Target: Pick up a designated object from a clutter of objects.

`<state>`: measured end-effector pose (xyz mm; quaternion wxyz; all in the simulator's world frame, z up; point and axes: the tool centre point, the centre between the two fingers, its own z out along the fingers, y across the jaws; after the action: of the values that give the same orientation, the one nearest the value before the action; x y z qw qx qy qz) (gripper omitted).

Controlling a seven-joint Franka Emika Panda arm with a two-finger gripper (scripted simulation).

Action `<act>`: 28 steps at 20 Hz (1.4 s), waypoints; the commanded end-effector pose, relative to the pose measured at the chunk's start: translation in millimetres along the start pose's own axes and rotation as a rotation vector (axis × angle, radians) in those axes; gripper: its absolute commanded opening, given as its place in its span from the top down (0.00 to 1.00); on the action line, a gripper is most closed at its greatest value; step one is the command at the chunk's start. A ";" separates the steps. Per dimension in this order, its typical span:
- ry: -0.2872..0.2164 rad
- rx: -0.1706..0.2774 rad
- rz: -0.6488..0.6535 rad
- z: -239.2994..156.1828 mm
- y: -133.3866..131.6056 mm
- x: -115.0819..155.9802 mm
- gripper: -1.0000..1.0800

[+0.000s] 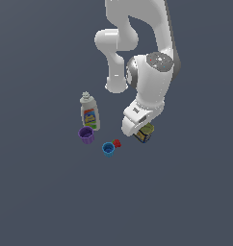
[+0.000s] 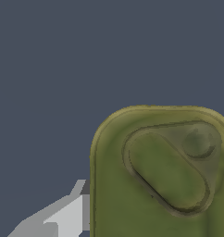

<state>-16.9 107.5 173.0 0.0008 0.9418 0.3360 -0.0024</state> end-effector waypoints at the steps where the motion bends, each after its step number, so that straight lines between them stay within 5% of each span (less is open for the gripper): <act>1: 0.003 -0.002 0.000 -22.5 -12.7 -3.9 1.00; 18: 0.004 -0.001 -0.001 -173.5 -105.9 -33.0 1.00; 28: 0.005 0.000 -0.001 -229.5 -138.3 -41.2 1.00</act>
<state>-132.7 187.2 394.9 0.0004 0.9416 0.3368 -0.0015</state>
